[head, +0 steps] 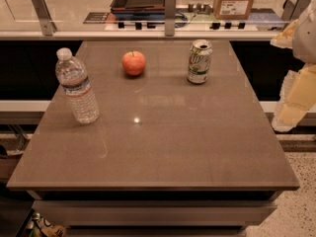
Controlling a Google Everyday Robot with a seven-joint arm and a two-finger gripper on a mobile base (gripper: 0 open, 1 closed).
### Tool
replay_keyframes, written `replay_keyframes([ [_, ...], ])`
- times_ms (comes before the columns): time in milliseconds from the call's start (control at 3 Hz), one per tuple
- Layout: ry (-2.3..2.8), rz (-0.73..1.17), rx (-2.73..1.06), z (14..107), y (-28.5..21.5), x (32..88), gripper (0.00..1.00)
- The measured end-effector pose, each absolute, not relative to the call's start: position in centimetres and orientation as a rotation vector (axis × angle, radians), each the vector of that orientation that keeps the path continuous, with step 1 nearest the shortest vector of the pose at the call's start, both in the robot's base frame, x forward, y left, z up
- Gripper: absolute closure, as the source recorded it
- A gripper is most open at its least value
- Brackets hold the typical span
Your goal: Knock 7up can over
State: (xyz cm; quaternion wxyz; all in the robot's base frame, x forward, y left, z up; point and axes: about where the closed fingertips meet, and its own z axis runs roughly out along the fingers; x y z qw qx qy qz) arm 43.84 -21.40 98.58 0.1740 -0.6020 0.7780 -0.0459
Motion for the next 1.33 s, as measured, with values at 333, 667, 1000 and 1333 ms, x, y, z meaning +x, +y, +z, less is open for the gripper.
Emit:
replay_keyframes([
  [333,2.206,-0.130,-1.707,98.6,-21.4,43.8,0.00],
  [667,2.182,-0.139,-1.688,98.8,-21.2,44.3,0.00],
  [1000,2.145,-0.129,-1.623,98.7,-21.1,45.4,0.00],
  [1333,2.099,-0.061,-1.433,97.9,-20.9,47.7,0.00],
])
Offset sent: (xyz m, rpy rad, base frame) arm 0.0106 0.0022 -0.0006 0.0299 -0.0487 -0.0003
